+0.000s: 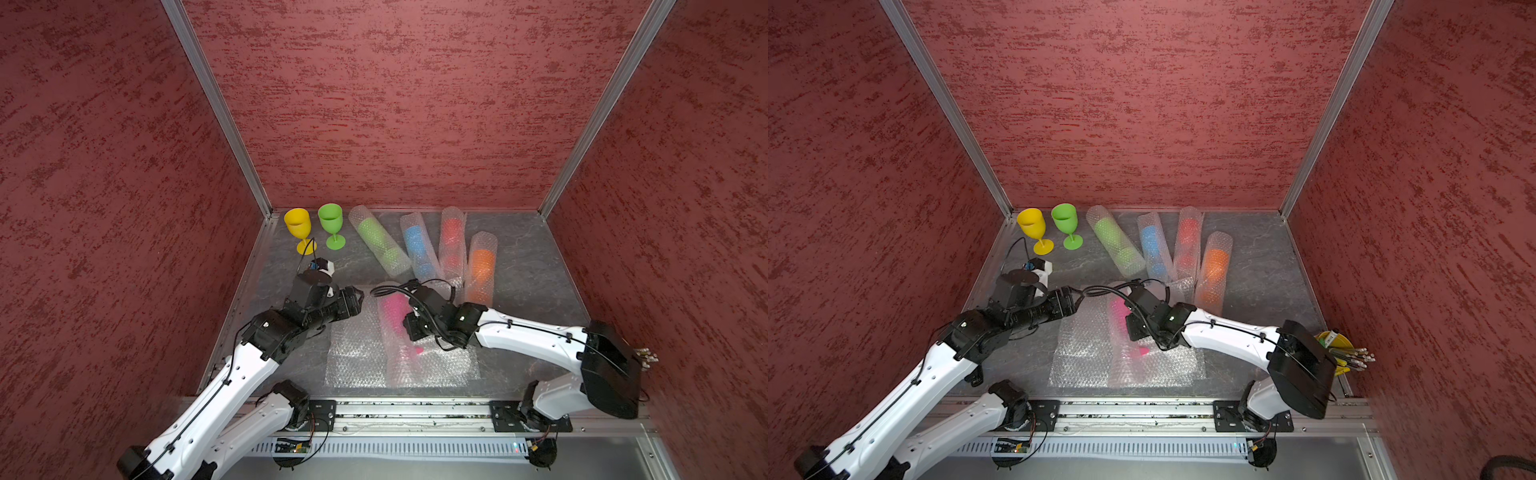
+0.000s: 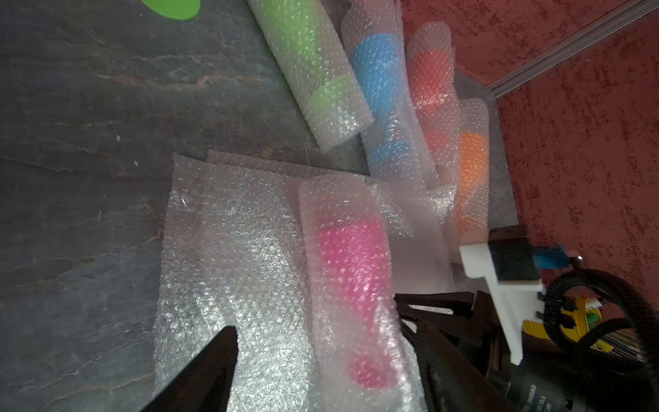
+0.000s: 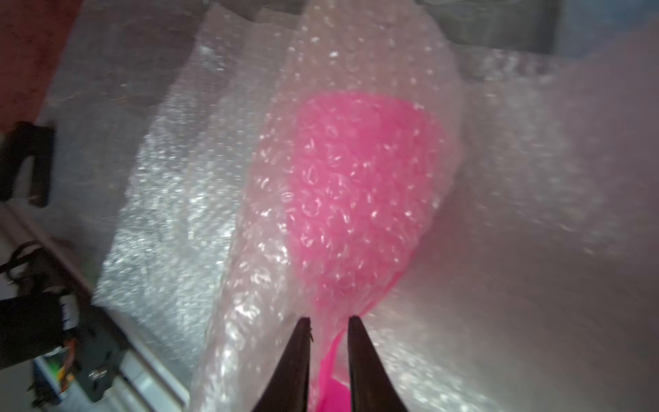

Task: Unpack wine glasses from bubble wrap
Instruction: Unwrap the bubble wrap.

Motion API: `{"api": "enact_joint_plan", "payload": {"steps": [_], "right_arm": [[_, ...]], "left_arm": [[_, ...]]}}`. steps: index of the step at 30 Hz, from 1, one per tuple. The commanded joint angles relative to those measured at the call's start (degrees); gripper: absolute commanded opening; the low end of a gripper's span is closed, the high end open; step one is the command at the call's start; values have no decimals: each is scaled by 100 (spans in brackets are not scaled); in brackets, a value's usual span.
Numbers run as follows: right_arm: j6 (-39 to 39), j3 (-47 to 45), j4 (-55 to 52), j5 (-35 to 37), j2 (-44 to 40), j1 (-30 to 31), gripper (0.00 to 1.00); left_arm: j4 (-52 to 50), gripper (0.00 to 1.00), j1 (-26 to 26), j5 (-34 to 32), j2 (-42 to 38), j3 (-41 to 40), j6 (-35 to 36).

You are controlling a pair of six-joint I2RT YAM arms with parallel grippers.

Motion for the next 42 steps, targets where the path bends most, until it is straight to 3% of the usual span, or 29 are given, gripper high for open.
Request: {"api": "enact_joint_plan", "payload": {"steps": [1,9,11,15,20,24,29,37,42], "right_arm": [[-30,665,484,-576,468,245,22],[106,2341,1048,-1035,2544,325,27],[157,2607,1238,-1096,2723,329,29],[117,2388,1540,-444,2063,255,46],[246,1060,1616,620,546,-268,63],[-161,145,1062,1582,-300,-743,71],[-746,-631,789,1852,-961,-1443,79],[-1795,-451,805,1366,-134,-1653,79],[-1911,-230,781,1871,384,-1680,62]], "left_arm": [[-473,80,30,-390,-228,330,127],[-693,78,31,-495,-458,541,49],[-727,78,31,-408,-467,446,-19],[-733,77,31,-83,-479,151,-117],[-250,76,-47,1032,65,-362,-131],[32,78,-266,1091,672,-637,-162],[208,80,-324,931,996,-750,-130],[468,80,-334,751,1285,-896,-25],[563,80,-347,668,1481,-959,-45]]}}
